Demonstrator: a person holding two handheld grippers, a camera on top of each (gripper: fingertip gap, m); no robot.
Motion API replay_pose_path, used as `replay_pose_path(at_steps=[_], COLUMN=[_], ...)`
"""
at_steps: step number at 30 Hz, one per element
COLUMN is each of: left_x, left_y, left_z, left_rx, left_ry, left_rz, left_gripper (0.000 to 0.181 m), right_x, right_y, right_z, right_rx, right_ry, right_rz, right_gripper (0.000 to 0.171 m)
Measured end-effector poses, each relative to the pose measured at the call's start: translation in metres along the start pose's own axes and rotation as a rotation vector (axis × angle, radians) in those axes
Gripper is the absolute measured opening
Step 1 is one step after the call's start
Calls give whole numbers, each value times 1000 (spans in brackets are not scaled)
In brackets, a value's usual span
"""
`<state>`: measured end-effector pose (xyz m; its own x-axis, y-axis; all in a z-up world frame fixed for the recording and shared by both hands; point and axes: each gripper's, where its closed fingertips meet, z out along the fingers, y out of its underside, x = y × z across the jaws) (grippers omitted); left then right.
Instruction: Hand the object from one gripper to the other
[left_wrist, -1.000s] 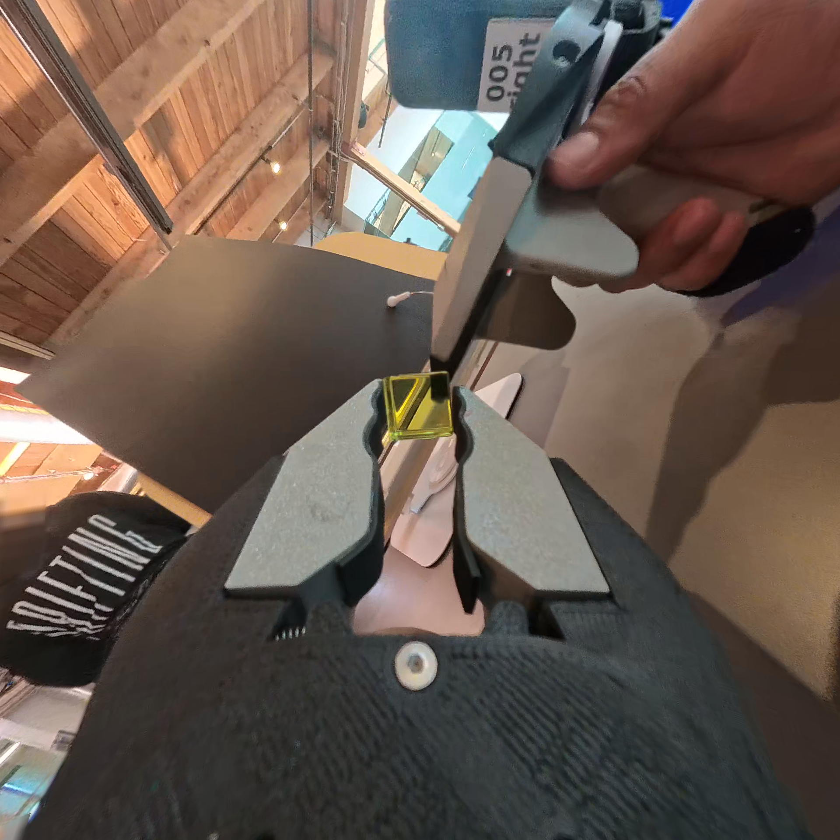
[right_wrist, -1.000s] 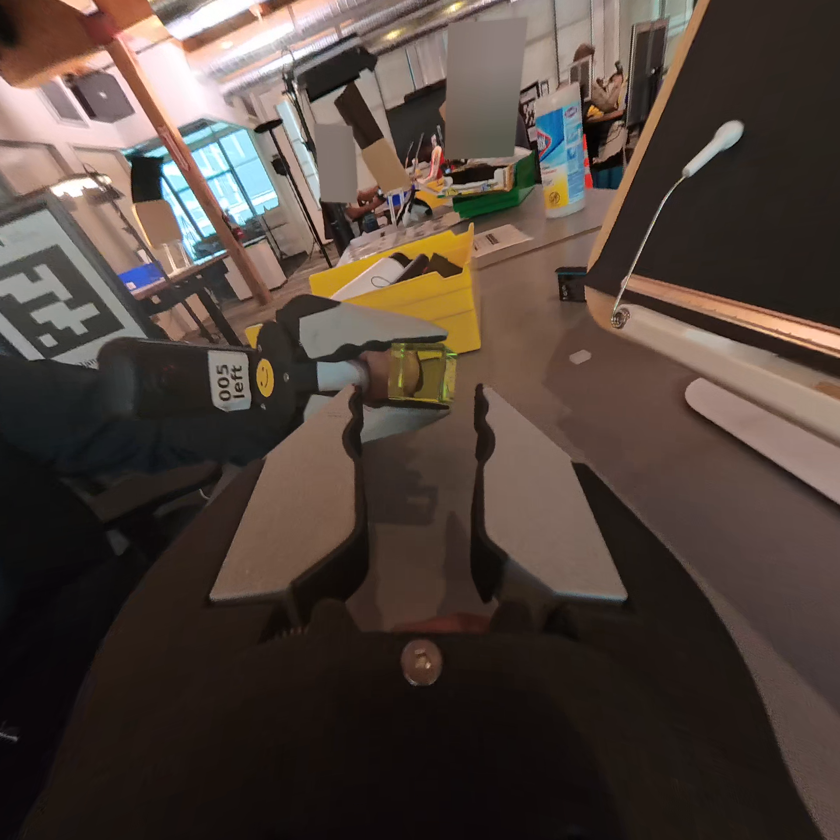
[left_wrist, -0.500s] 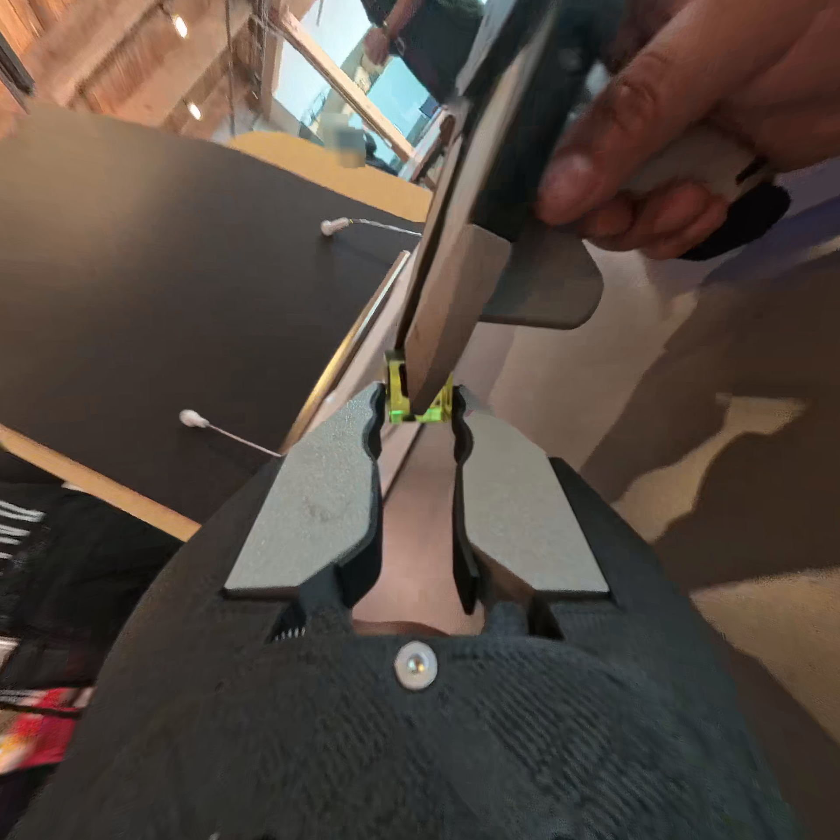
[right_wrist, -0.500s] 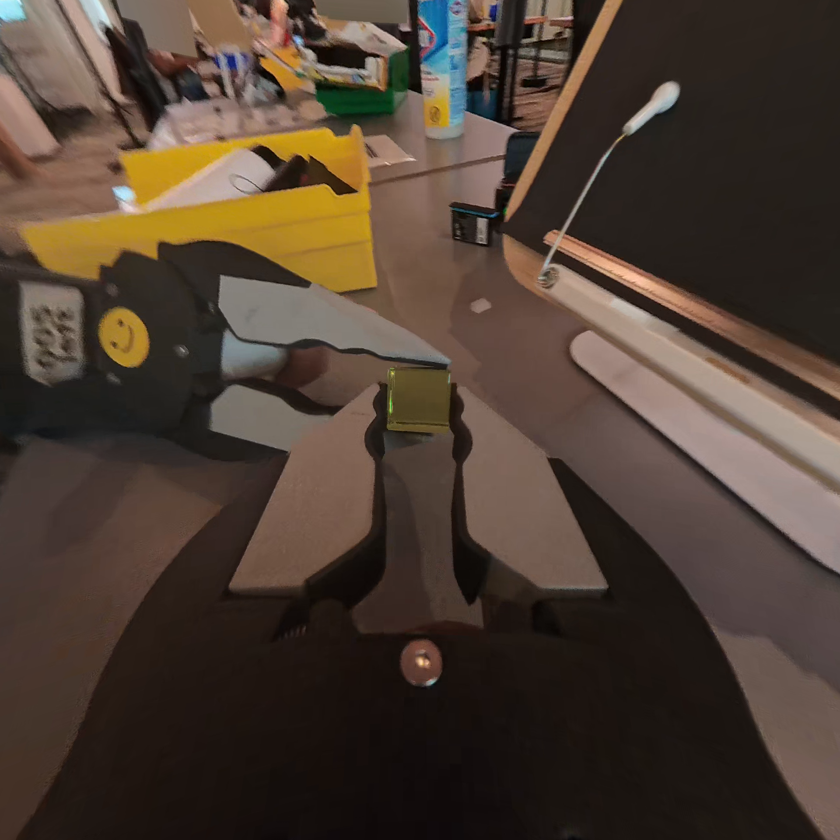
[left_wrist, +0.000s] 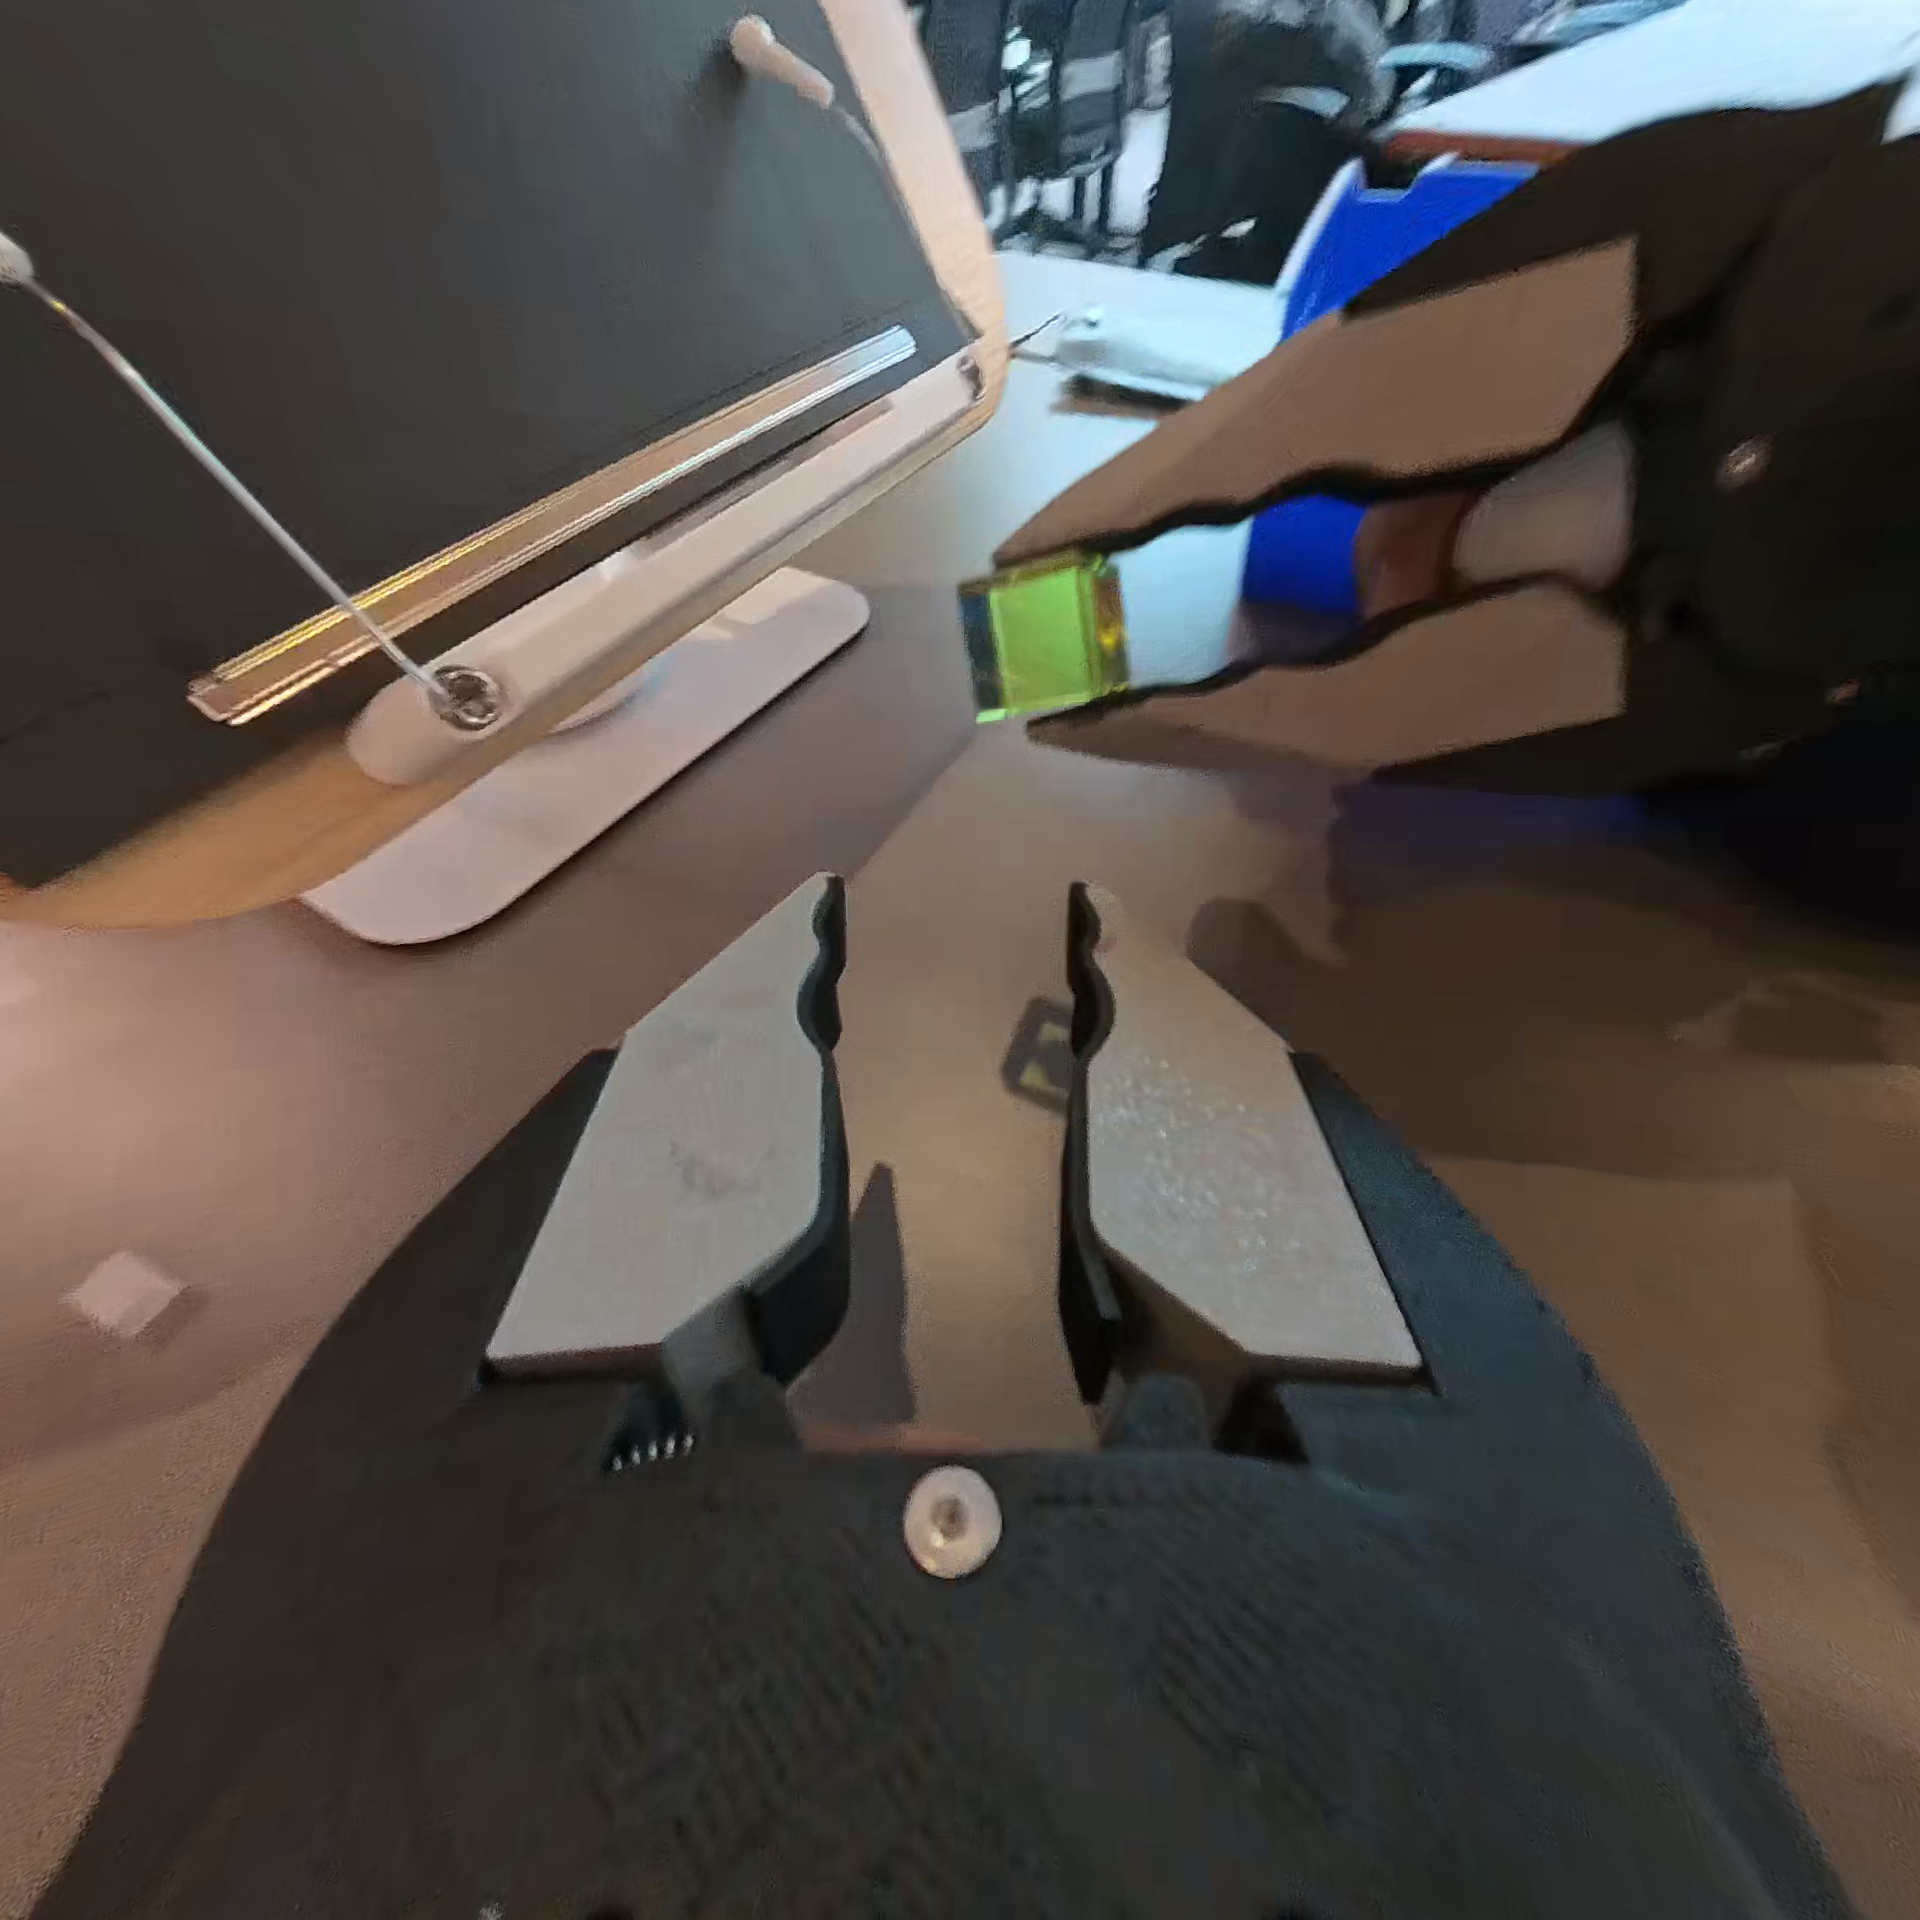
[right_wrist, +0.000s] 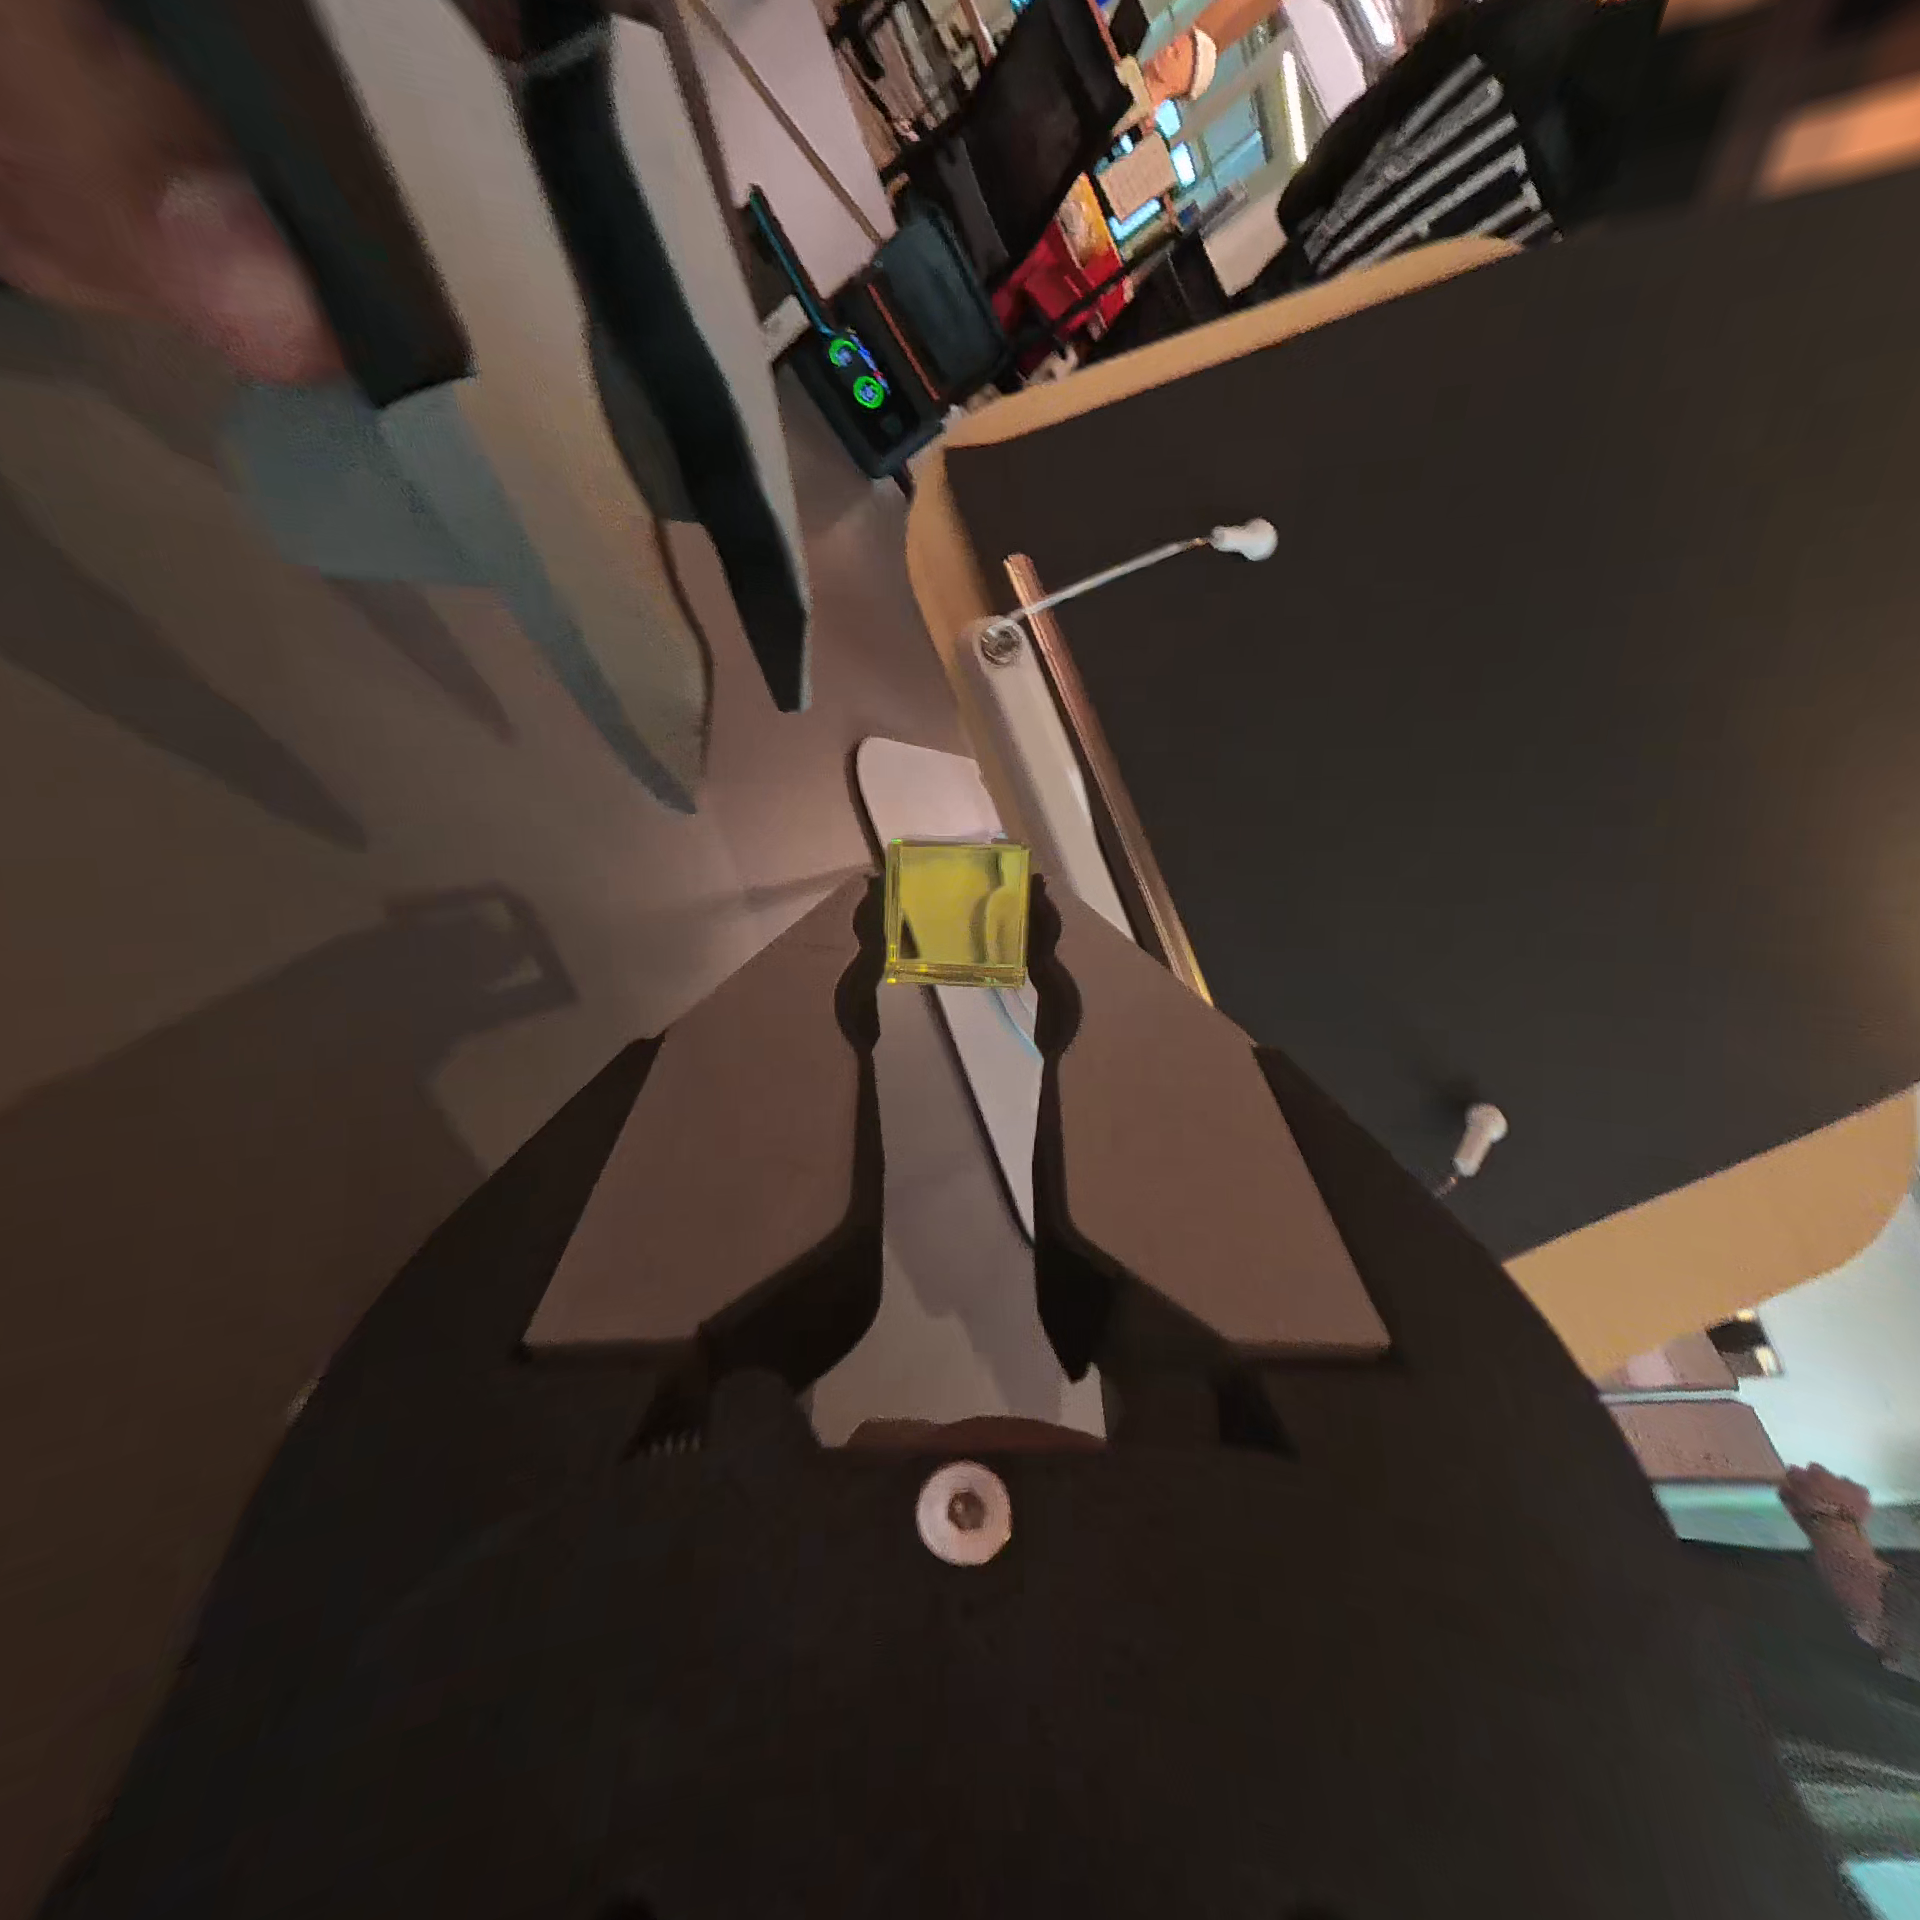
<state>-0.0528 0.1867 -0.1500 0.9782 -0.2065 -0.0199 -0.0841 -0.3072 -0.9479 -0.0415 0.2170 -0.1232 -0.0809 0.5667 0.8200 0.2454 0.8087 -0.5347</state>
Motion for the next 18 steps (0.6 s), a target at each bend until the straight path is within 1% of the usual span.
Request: replay_pose_path(at_steps=[5,8,13,17,18], left_x=[25,26,28,29,29], left_y=[-14,-14,-12,-9,-8], left_z=[-7,-6,-5,-3,-3], left_rx=[96,93,79,57,45], left_ry=[221,240,247,253,260], left_rz=[-131,-182,-193,-208,-223], left_gripper=[46,47,47,28,27], right_x=[-12,-21,-34,-45,-47], right_y=[-5,-4,-20,-34,-35], right_z=[1,2,0,-3,-4], right_rx=[15,29,96,139,136], right_ry=[-48,-92,-125,-162,-169], right_rz=[-67,-93,-149,-152,-153], right_gripper=[24,24,24,24,23])
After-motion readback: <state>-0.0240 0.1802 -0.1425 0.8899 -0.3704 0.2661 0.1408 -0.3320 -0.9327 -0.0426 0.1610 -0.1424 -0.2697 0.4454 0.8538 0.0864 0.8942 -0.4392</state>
